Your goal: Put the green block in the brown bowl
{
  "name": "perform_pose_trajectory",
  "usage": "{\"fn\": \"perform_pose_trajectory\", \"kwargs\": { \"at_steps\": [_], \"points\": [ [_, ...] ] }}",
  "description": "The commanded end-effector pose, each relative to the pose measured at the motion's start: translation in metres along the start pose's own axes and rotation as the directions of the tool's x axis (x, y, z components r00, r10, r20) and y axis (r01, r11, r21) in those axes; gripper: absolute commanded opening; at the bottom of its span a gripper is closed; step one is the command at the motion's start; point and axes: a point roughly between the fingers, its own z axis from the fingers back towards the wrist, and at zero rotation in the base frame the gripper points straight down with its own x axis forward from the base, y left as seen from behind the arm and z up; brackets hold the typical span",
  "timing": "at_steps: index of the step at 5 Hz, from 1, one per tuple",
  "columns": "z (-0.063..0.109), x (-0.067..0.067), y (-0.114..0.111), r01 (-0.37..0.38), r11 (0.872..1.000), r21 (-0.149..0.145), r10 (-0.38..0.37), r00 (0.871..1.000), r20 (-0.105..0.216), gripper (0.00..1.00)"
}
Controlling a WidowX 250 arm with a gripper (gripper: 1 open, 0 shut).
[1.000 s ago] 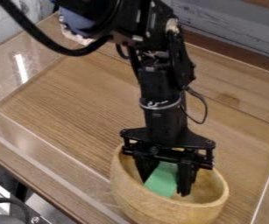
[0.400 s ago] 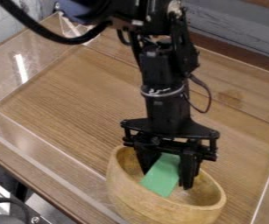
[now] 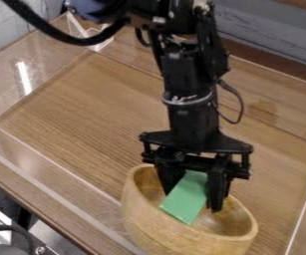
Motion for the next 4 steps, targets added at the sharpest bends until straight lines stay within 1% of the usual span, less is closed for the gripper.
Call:
{"fn": "perform_pose_trajectory", "kwargs": {
  "at_steps": [1,4],
  "points": [
    [0.0169,0.0033,-0.0102,0.03,0.999,-0.026,-0.028,0.998,0.055,0.0],
    [0.0218,0.0025,-0.0175,0.038,0.998,-0.04,-0.036,0.998,0.054,0.0]
  ]
}}
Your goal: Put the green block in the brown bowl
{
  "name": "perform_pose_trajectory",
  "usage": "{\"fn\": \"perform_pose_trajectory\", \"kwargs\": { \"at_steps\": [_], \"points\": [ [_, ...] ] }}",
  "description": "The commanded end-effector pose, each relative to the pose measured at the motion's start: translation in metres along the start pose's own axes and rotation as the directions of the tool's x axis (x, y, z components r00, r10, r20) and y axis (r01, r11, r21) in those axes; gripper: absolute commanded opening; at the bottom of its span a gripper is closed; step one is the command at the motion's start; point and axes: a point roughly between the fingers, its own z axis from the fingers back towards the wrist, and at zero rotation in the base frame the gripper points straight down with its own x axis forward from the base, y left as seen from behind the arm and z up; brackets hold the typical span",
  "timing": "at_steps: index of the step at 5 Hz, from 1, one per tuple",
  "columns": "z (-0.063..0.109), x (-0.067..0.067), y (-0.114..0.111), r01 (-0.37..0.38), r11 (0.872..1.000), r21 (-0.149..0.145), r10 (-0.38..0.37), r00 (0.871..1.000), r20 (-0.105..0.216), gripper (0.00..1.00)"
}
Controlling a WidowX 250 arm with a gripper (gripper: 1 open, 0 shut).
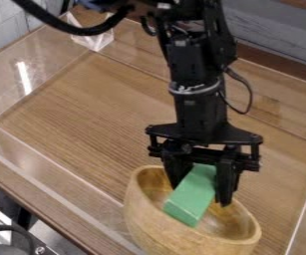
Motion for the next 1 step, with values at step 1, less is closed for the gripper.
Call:
{"fn": "perform_pose_trajectory", "kwargs": {
  "at_steps": [1],
  "points": [
    [0.0144,0.0028,-0.0109,0.031,0.999,-0.026,-0.03,0.998,0.052,0.0]
  ]
}}
